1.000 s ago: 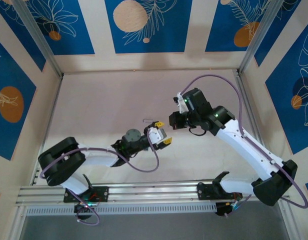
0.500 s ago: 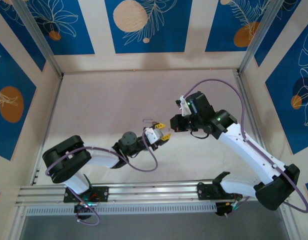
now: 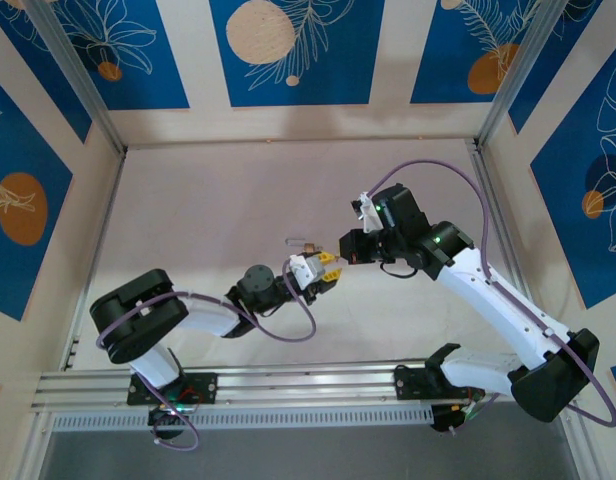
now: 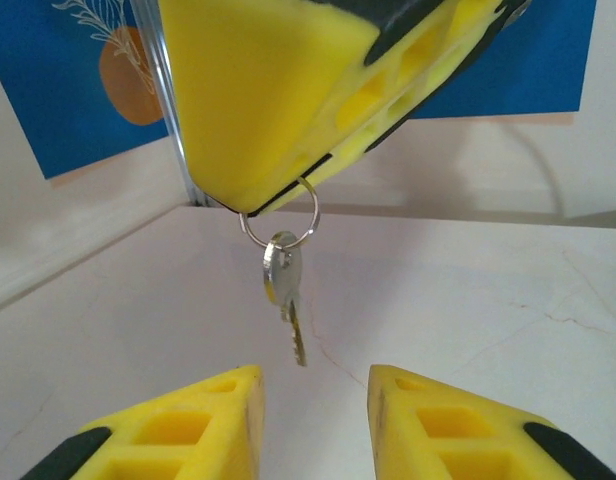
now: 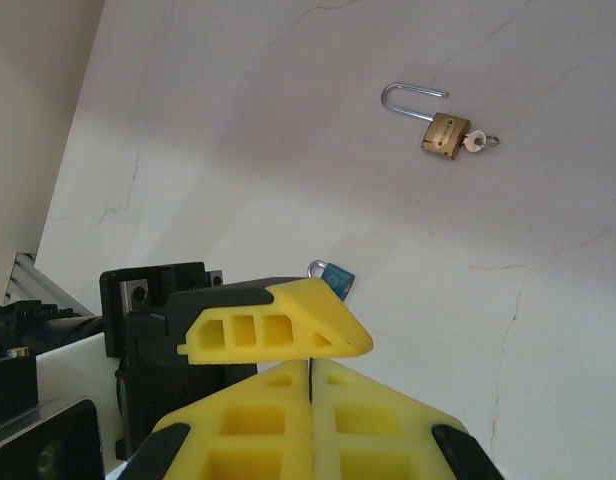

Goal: Unlock with the key

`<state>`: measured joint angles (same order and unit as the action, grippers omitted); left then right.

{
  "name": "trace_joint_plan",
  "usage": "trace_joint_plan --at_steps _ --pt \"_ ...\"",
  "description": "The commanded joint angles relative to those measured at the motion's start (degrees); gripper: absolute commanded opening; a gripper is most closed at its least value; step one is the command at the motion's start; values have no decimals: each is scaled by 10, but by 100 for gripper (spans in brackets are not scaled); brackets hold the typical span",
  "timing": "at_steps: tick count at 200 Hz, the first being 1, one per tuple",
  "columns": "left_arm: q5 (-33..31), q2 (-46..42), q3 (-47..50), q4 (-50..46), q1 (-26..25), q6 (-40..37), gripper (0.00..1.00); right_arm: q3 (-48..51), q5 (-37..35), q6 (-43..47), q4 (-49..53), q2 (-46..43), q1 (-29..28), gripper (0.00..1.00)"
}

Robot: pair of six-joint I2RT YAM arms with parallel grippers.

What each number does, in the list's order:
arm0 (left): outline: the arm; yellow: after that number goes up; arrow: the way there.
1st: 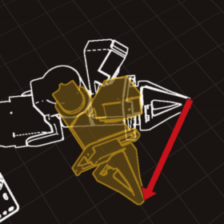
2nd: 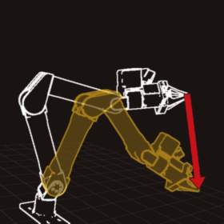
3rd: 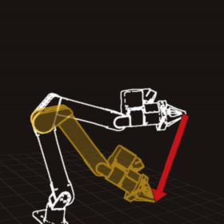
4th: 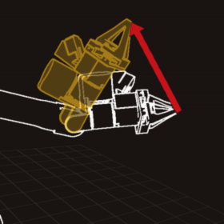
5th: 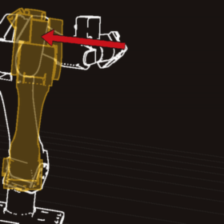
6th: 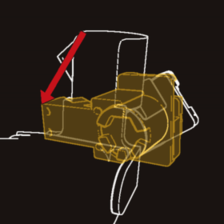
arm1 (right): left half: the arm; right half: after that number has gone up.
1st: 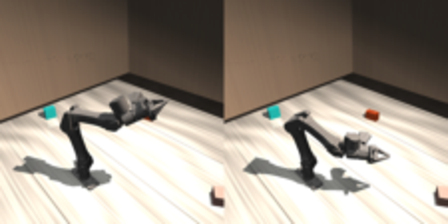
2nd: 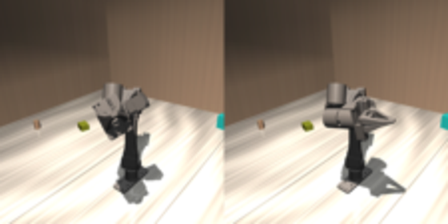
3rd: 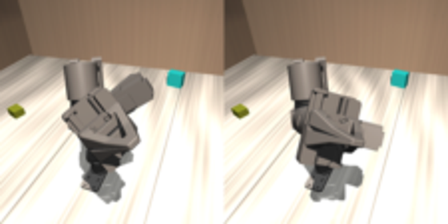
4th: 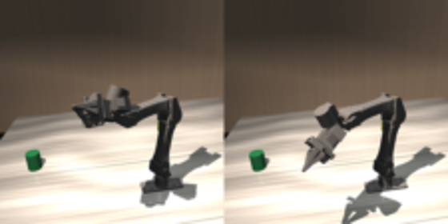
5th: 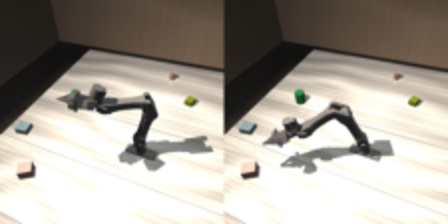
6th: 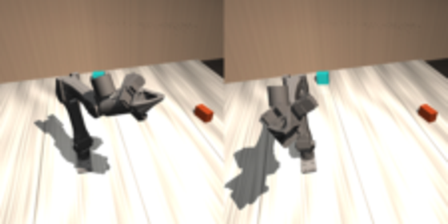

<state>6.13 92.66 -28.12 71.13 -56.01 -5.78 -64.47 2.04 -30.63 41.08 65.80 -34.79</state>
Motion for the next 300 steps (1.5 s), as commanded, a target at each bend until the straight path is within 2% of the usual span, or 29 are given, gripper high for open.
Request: trace_joint_plan --at_steps 1,135,192,246,273,300 --pt "23 3 -2 31 -2 24 30 8 18 -9 -3 -7 3 1" --pt "23 8 -1 49 -2 45 26 21 28 -14 -12 -7 4 1" --pt "26 10 2 51 -1 42 8 22 23 -14 -12 -8 5 0" --pt "30 9 5 45 -1 38 1 24 18 -16 -15 -14 9 0" --pt "29 8 6 42 -1 38 1 24 16 -17 -15 -16 9 0" --pt "26 10 7 41 -1 39 11 19 23 -17 -16 -17 10 0"
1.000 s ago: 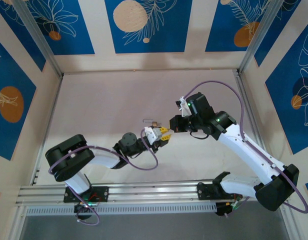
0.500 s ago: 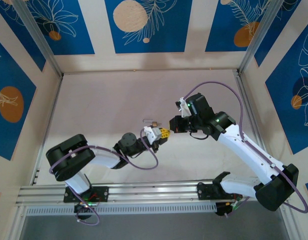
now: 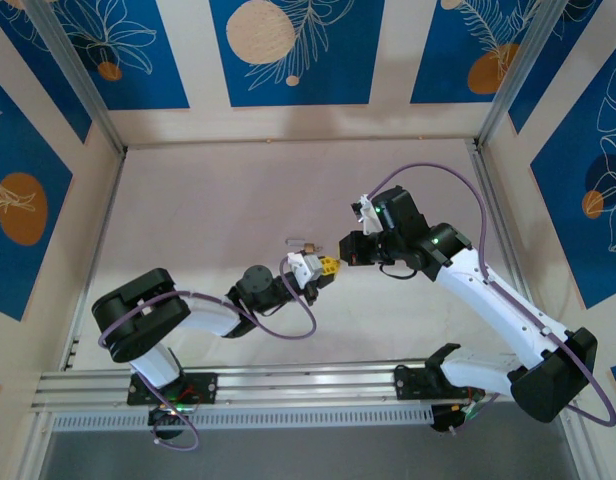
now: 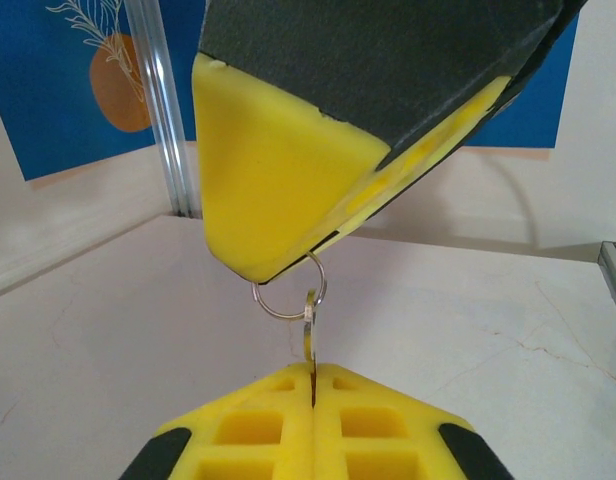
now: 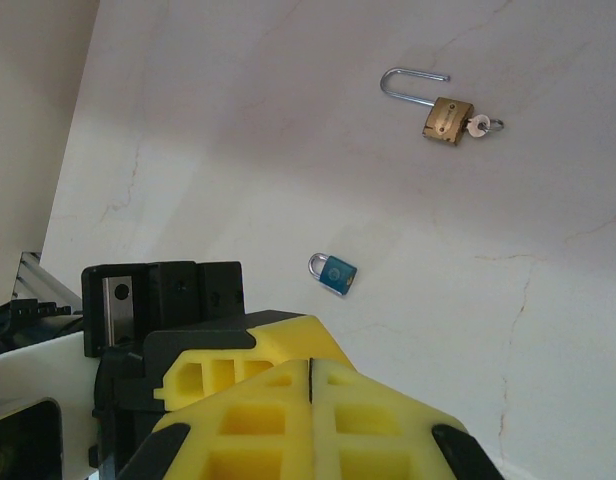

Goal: Unlock with the key

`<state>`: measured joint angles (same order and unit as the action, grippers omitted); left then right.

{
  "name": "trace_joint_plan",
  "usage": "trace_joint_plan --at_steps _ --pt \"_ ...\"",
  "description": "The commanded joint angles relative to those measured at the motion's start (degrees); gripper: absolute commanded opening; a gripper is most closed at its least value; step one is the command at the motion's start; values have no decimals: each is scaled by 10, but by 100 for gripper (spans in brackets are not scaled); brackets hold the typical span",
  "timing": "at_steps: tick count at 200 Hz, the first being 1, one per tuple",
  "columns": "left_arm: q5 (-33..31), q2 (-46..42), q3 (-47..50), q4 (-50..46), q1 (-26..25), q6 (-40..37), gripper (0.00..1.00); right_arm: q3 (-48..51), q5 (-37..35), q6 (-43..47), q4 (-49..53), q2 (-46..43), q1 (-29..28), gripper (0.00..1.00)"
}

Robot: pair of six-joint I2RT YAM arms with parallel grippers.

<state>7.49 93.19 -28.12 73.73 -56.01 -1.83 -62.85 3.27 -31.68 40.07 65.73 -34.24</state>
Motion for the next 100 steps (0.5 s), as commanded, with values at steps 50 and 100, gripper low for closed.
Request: trace_joint_plan --at_steps 50,100 --pt "9 14 3 18 -2 1 29 5 19 -10 -14 -10 -3 0" --pt "8 25 4 27 -1 4 29 4 25 -11 -14 -8 -4 0"
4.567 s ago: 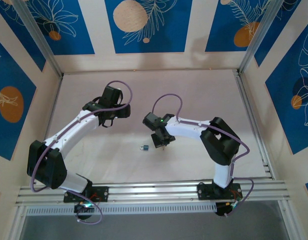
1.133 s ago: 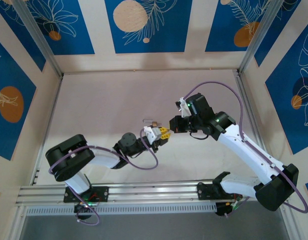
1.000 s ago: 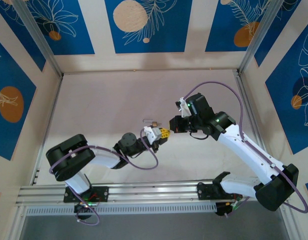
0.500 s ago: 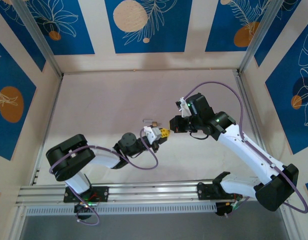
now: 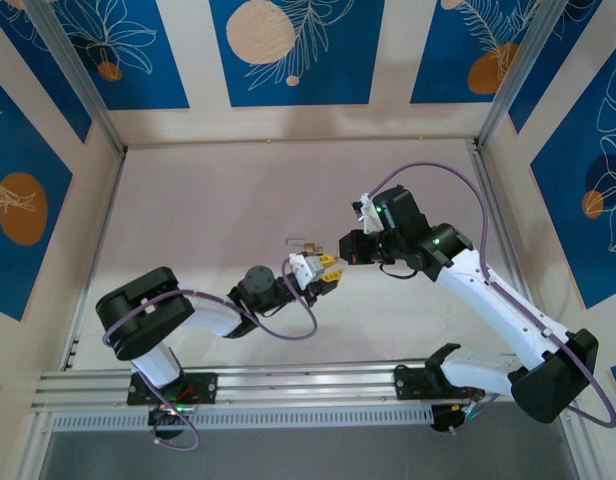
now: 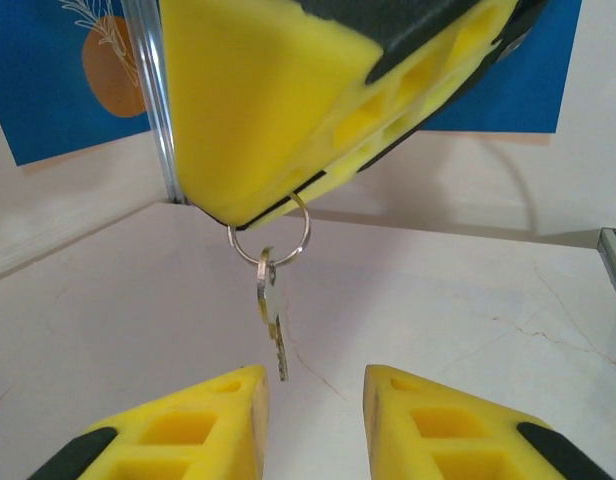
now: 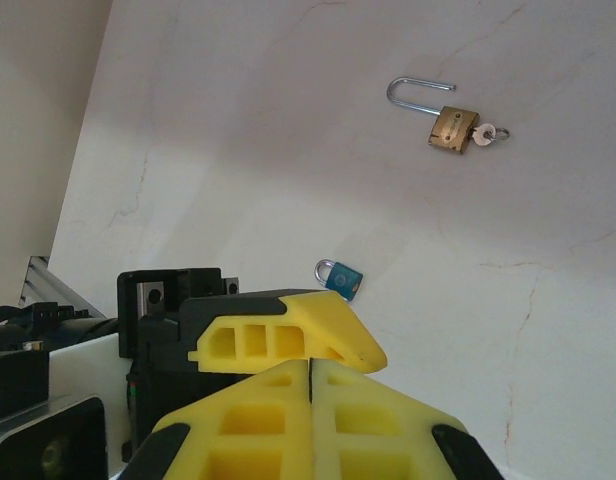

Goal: Unlock with the key

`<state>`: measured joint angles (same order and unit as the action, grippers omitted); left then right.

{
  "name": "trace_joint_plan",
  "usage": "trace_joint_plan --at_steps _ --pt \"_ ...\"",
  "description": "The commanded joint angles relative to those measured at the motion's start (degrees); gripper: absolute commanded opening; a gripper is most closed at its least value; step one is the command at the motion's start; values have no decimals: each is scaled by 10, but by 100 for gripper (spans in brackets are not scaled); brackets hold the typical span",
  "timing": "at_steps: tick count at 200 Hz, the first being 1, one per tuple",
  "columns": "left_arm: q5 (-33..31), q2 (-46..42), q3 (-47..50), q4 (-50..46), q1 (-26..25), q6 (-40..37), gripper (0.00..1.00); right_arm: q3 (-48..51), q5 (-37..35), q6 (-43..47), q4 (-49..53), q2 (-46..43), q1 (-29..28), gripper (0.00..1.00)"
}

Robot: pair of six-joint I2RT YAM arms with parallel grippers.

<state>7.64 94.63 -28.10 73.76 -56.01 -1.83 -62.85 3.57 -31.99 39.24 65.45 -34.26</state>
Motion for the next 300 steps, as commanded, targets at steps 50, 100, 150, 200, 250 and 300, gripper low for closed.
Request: trace_joint_plan --at_steps 50,100,150,200,250,300 --pt "-10 13 11 49 -1 7 22 9 22 -9 -5 -3 -3 0" --pt "-27 5 15 57 -1 3 31 16 23 -11 -6 -3 -3 0" --pt "-24 -1 15 55 -1 3 23 22 25 -11 -8 -2 -3 0" --pt "-21 -2 15 57 0 5 15 26 26 -13 -9 -1 -3 0" --pt "-22 -3 17 58 0 4 7 29 22 -12 -8 -2 -2 0" --pt "-35 -7 24 51 0 -9 0 31 19 -9 -5 -7 8 0"
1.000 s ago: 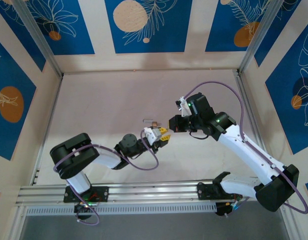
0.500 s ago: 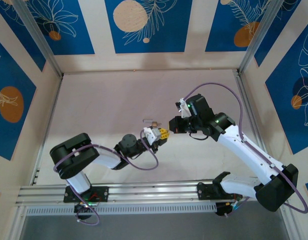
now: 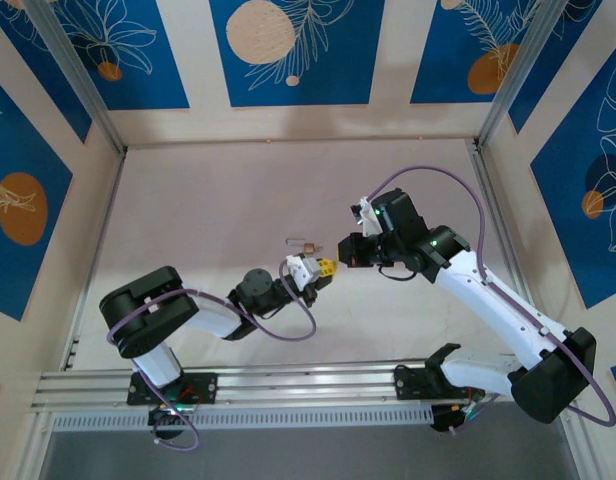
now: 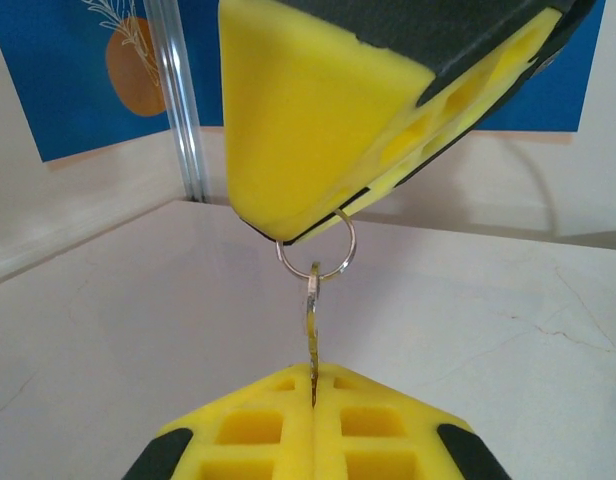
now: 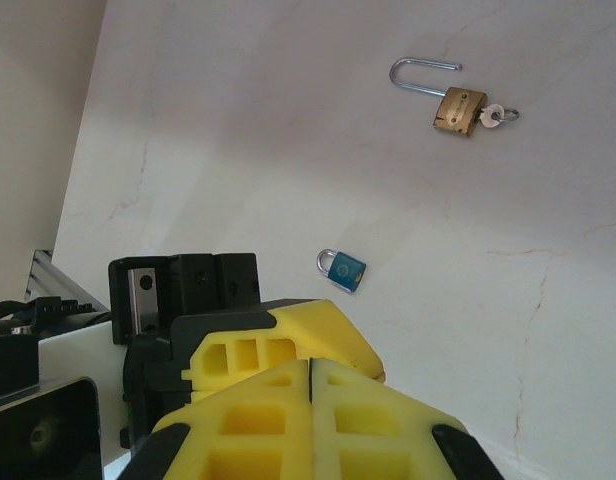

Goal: Unlock with the key

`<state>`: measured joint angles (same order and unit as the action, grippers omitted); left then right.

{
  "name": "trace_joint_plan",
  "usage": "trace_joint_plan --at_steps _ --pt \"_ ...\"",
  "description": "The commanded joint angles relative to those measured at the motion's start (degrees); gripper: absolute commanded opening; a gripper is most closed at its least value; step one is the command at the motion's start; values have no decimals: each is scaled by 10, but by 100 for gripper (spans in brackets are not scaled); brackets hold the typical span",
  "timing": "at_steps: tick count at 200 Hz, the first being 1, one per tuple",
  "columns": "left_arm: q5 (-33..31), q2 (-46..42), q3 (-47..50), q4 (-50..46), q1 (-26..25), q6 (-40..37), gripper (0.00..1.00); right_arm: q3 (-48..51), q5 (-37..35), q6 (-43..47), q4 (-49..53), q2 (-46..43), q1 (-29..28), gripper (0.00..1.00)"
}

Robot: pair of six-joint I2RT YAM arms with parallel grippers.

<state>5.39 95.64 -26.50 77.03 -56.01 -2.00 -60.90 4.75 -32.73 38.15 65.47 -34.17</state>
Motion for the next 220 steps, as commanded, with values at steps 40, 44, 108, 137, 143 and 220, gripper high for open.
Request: trace_joint_plan --at_steps 40,44,108,137,143,220 --pt "-13 -35 8 -18 0 -25 0 20 11 -1 0 -10 14 0" --pt "-13 -37 8 -22 0 -25 0 21 11 -2 -1 -10 13 0" --pt "1 -44 1 -45 0 -27 0 21 21 -4 -8 -10 12 0" --pt "7 -43 -5 -61 0 -28 0 16 23 -2 -10 -10 8 0" --pt "8 -44 -6 -63 0 -27 2 16 24 -3 -10 -9 7 0" --pt "14 -34 -12 -68 1 -23 19 12 24 -6 -13 -10 -3 0"
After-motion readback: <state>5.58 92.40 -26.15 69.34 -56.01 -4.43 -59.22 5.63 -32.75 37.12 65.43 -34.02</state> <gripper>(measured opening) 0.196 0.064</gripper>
